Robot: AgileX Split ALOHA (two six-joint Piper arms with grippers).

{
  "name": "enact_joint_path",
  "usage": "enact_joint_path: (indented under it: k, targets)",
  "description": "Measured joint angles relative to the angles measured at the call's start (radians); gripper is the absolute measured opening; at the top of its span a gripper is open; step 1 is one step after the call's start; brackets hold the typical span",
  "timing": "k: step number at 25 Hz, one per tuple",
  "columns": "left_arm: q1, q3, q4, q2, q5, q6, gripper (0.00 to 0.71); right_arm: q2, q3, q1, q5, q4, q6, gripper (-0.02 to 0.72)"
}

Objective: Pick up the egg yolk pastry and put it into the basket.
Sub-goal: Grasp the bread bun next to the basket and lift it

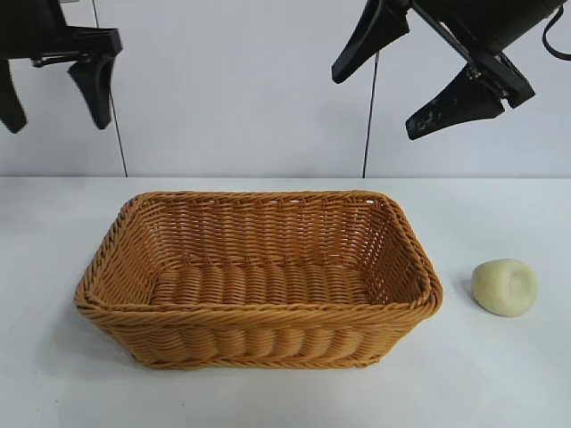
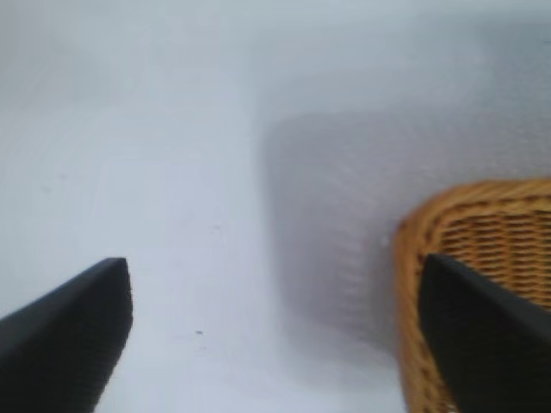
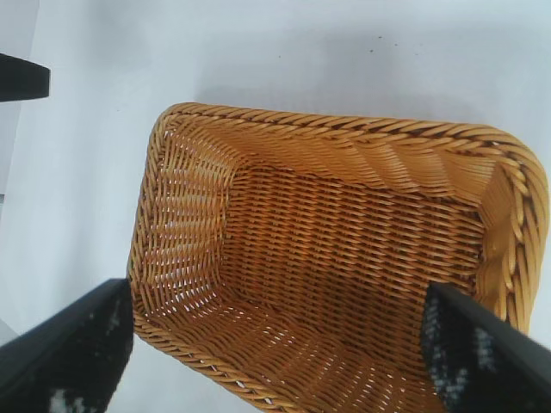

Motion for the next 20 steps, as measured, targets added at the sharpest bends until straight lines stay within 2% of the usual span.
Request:
enact_joint_path:
  k: [2,5,11,14,20]
  targets:
    - [0.044,0.000,0.019,0.000,0.000,0.006,0.694,0.000,0.000,0.000,0.000,0.000,0.000,0.624]
    - [0.083,0.000,0.019,0.000,0.001,0.014,0.694,0.000,0.000,0.000,0.000,0.000,0.000,0.624]
    - [0.089,0.040,0.019,-0.051,0.000,0.039,0.694,0.000,0.000,0.000,0.002,0.000,0.000,0.624]
    - [0.089,0.135,0.019,-0.131,-0.001,0.044,0.694,0.000,0.000,0.000,0.003,0.000,0.000,0.624]
    - [0.089,0.434,0.012,-0.404,0.000,0.069,0.694,0.000,0.000,0.000,0.003,0.000,0.000,0.624]
